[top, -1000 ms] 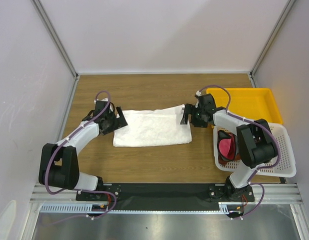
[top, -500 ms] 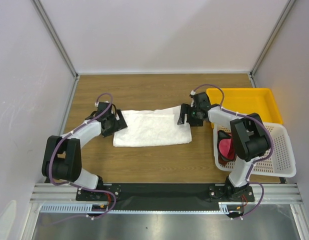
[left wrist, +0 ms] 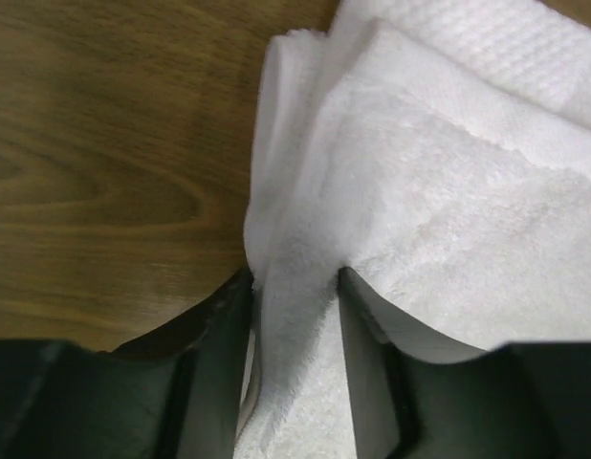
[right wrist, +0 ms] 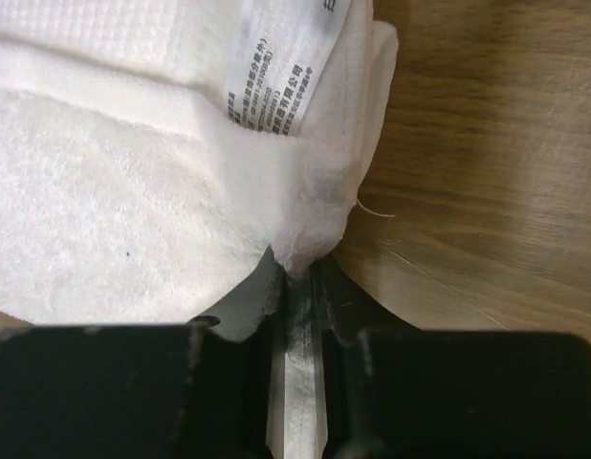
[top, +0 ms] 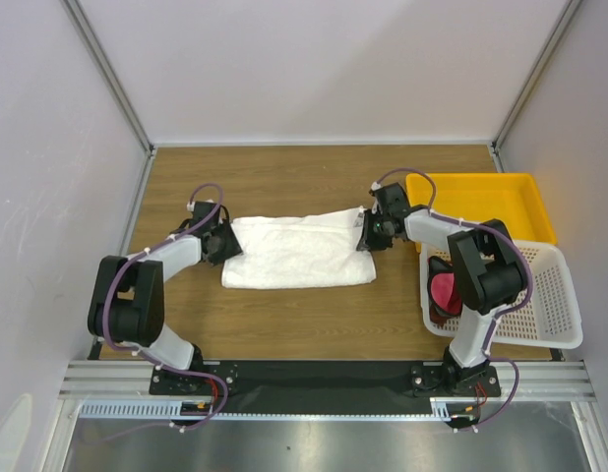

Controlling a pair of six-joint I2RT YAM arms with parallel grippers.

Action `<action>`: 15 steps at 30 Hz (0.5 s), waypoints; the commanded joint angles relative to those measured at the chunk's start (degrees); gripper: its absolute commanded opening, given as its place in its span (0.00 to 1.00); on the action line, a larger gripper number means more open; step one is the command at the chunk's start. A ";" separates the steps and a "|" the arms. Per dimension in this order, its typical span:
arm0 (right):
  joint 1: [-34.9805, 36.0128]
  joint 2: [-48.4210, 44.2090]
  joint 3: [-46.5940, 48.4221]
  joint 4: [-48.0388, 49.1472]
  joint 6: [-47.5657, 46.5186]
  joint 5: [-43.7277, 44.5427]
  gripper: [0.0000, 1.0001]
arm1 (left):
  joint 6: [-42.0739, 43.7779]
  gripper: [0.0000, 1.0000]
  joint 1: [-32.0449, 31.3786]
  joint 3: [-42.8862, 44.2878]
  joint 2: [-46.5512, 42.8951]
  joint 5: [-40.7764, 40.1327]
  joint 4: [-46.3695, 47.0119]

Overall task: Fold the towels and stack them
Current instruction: Fold the towel, then neatly place the folded towel into the bin

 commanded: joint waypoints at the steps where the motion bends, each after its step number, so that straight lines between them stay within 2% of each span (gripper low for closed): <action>1: 0.68 1.10 1.02 -4.31 0.37 0.52 0.10 | 0.65 0.44 0.28 -0.56 2.64 2.99 0.03; 2: 0.68 1.10 2.59 -4.92 0.46 1.13 0.06 | 0.92 0.30 0.28 -0.39 2.64 2.99 0.03; 3: 0.68 1.10 3.65 -6.32 0.37 2.35 0.00 | 1.01 0.21 0.28 -0.04 2.72 2.99 0.03; 5: 0.50 1.36 7.07 -7.74 0.11 3.41 0.00 | 1.53 0.00 0.19 0.40 2.81 3.52 -0.15; 15: -4.86 2.85 27.63 -18.37 -4.20 4.65 0.00 | 1.63 0.00 -2.09 5.14 -0.62 4.67 3.98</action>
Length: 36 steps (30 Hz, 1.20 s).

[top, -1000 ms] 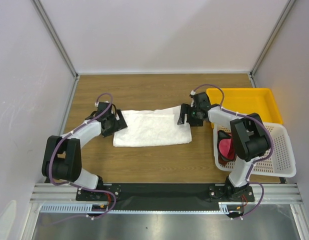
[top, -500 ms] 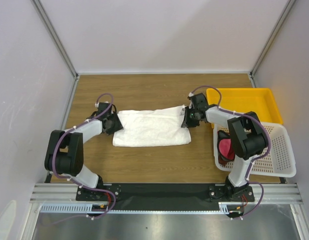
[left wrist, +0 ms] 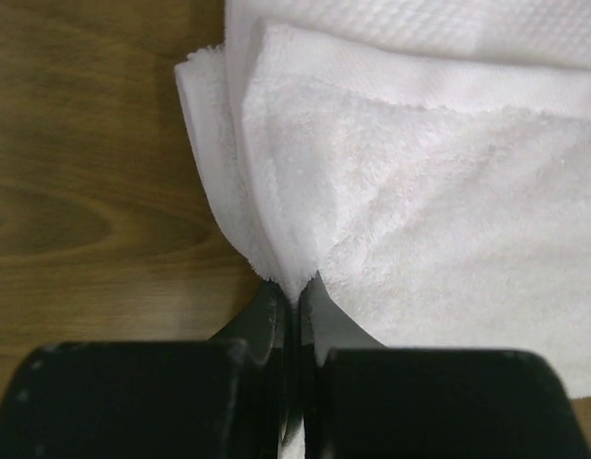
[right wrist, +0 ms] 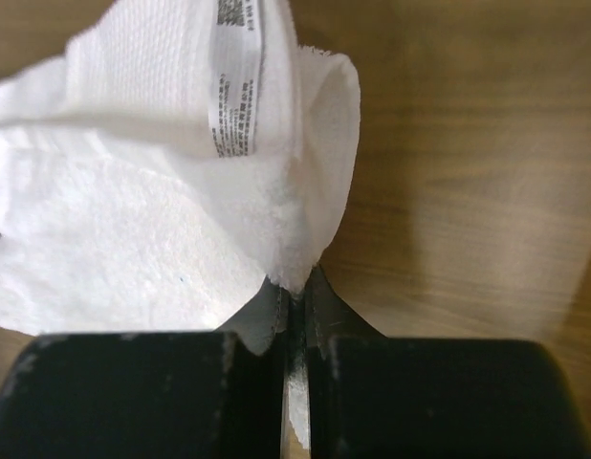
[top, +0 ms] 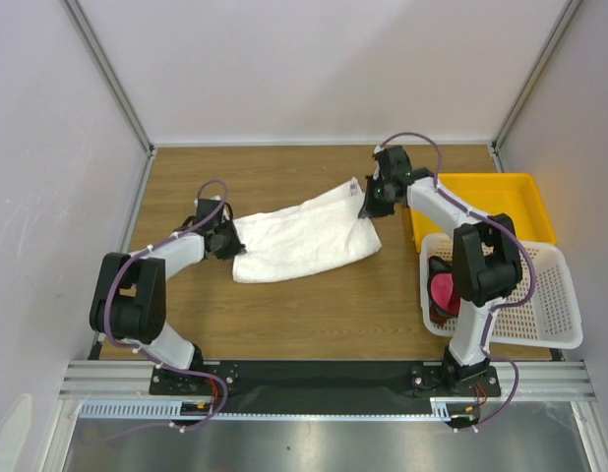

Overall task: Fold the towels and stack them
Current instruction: Neatly place the folded towel into the bin

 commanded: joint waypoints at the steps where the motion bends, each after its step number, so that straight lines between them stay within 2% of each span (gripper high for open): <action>1: -3.42 -0.45 8.68 -4.01 -3.19 2.20 0.00 | 0.95 0.00 -2.22 4.69 -1.84 -0.30 2.62; 5: -7.36 0.26 14.49 -9.37 -6.70 3.52 0.00 | 0.85 0.00 -6.09 10.04 1.57 -2.40 4.22; 10: -13.08 -2.28 16.25 -11.84 -9.44 6.50 0.00 | 1.04 0.00 -13.38 23.57 8.52 -6.45 1.85; 14: -19.32 -5.63 17.22 -13.60 -13.12 9.13 0.00 | -3.88 0.00 -17.34 33.59 15.29 -5.84 0.79; 18: -30.55 -8.09 17.05 -11.59 -16.03 7.66 0.00 | -6.78 0.00 -22.17 45.37 24.23 -5.84 2.36; 19: -35.19 -8.35 17.13 -10.71 -16.03 7.22 0.00 | -7.75 0.00 -23.05 47.30 25.66 -5.75 3.93; 22: -43.29 -6.69 20.55 -9.47 -15.95 4.67 0.00 | -9.24 0.00 -26.31 56.26 32.23 -4.87 5.18; 23: -44.54 -5.64 21.34 -9.04 -15.86 4.66 0.00 | -9.51 0.00 -26.92 61.59 33.83 -4.35 4.74; 28: -45.61 -4.31 23.73 -6.75 -22.25 13.26 0.00 | -15.21 0.00 -28.34 73.06 42.18 -0.48 6.31; 32: -45.70 -2.47 23.02 -4.11 -29.19 22.04 0.00 | -17.42 0.00 -30.00 82.02 48.07 -2.40 7.37; 36: -45.87 -1.77 21.97 -0.51 -32.11 26.71 0.00 | -19.62 0.00 -33.25 82.57 49.48 -3.72 10.53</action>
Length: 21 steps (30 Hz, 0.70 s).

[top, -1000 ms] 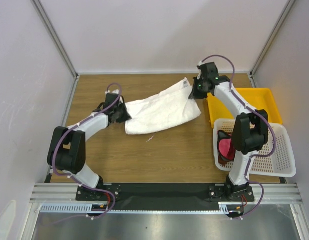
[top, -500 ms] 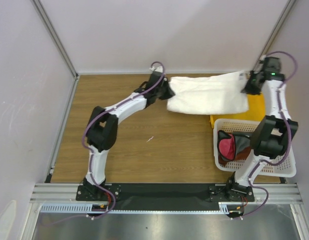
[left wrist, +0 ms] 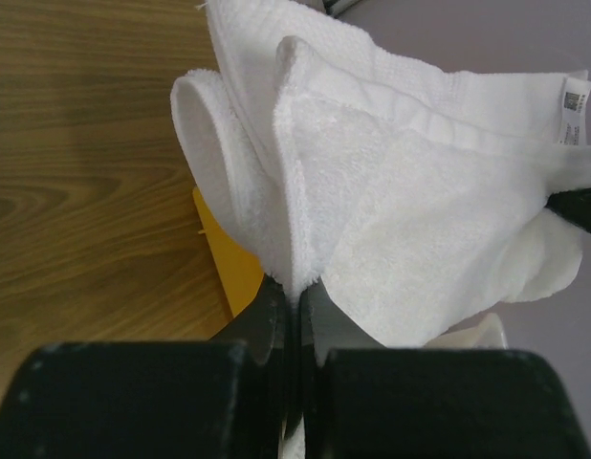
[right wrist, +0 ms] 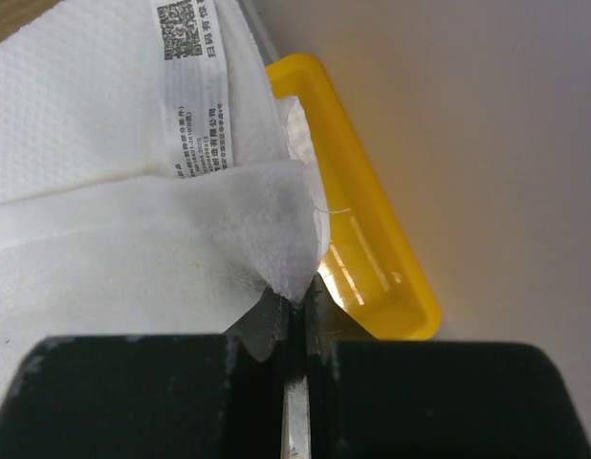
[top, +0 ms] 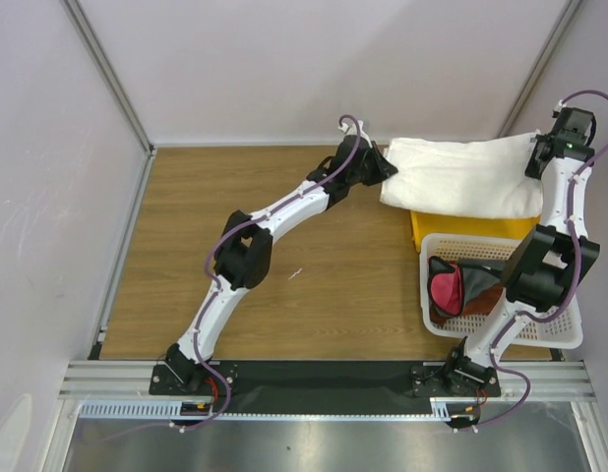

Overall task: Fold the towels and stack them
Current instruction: Neatly place the folded towel into the bin

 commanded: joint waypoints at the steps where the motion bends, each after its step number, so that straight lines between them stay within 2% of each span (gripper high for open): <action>1: -1.66 1.01 1.35 8.78 -7.00 12.58 0.00 | -3.05 0.00 -1.61 3.60 1.14 -4.29 3.28; 4: -1.74 2.50 2.06 11.41 -9.10 20.03 0.00 | -5.24 0.00 -2.66 3.69 3.16 -4.29 3.64; 8: -1.83 3.39 1.01 15.37 -11.92 23.48 0.00 | -5.96 0.00 -3.72 3.07 3.96 -4.29 3.46; 12: -1.83 3.65 -1.54 18.89 -12.89 22.43 0.00 | -6.13 0.00 -4.42 3.59 5.62 -6.75 3.64; 16: -1.92 4.53 -4.26 23.02 -14.65 25.32 0.00 | -6.48 0.00 -4.95 5.01 7.73 -7.28 3.64; 21: -2.36 6.72 -2.78 22.59 -13.86 25.07 0.00 | -7.27 0.00 -5.22 3.16 7.82 -8.34 2.94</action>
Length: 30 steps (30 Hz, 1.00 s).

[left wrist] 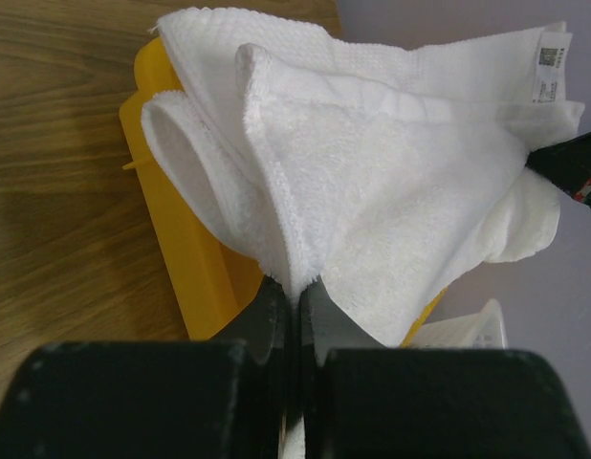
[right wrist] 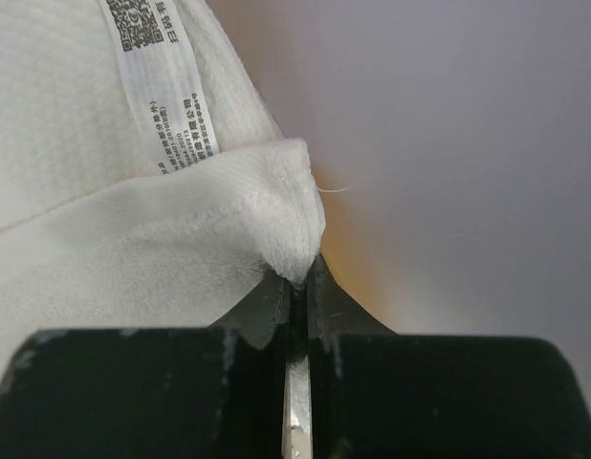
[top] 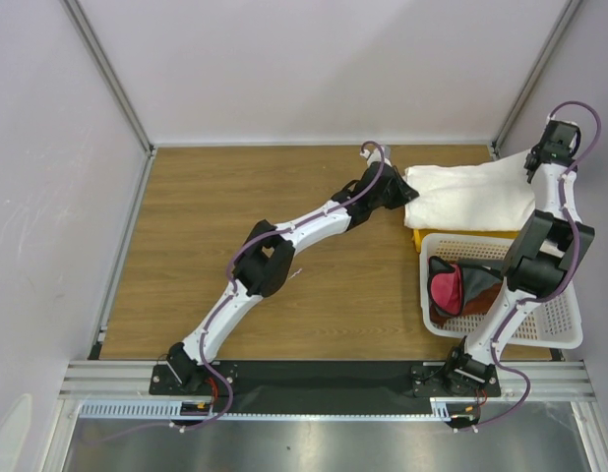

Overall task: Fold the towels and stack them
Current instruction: Neatly place the folded towel into the bin

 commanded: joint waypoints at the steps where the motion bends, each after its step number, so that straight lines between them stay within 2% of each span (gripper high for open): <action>1: -2.34 1.02 2.06 8.27 -2.10 7.82 0.00 | -0.78 0.00 1.19 -0.68 -0.20 -4.73 -1.02; 7: -2.43 1.11 0.04 8.45 -2.45 6.15 0.00 | -1.05 0.01 1.19 -1.57 0.50 -5.08 -1.72; 10: -2.43 0.94 -0.23 7.48 -2.45 5.27 0.01 | -1.05 0.12 1.28 -2.10 0.15 -4.82 -1.72; 11: -2.43 0.59 0.03 7.31 -2.28 5.01 0.03 | -0.01 0.25 1.36 -2.01 -0.02 -4.47 -1.55; 12: -2.43 0.41 0.21 6.61 -2.10 3.62 0.09 | 0.70 0.32 1.36 -1.67 -0.46 -4.29 -1.55; 13: -2.43 -0.20 0.56 6.17 -1.93 2.82 0.16 | 1.49 0.44 1.54 -0.79 -0.81 -4.12 -2.07; 14: -2.43 -0.55 1.00 5.47 -1.49 1.51 0.23 | 3.50 0.49 1.54 -0.17 -1.07 -3.94 -2.51; 15: -2.43 -0.82 2.39 3.54 -0.70 -1.90 0.42 | 4.56 0.54 1.63 0.44 -1.69 -3.76 -2.69; 16: -2.43 -1.17 3.37 2.57 -0.08 -3.85 0.55 | 5.62 0.60 1.71 2.10 -2.04 -3.68 -3.13; 17: -2.34 -1.61 4.42 1.25 0.70 -5.78 0.62 | 7.63 0.71 1.72 3.16 -2.13 -3.76 -4.35; 19: -1.99 -2.05 7.94 -2.35 2.55 -12.11 0.73 | 9.66 0.79 1.98 6.40 -3.09 -4.55 -6.63; 21: -1.46 -3.28 9.87 -5.25 3.43 -18.26 0.81 | 12.04 0.83 2.42 7.91 -4.24 -5.34 -7.78; 22: -1.11 -3.54 11.36 -6.13 3.70 -19.67 0.87 | 12.57 0.83 2.59 8.09 -4.94 -5.52 -8.22; 24: 0.99 -4.95 12.16 -7.72 3.88 -19.43 0.92 | 14.15 0.86 3.56 7.92 -7.49 -5.78 -8.84; 27: 4.33 -8.10 11.47 -7.64 4.75 -18.29 0.95 | 17.75 0.92 4.70 7.04 -11.70 -5.52 -11.21; 30: 7.15 -11.00 9.27 -7.20 9.65 -21.69 0.98 | 21.79 0.97 6.19 4.59 -17.31 -5.34 -15.07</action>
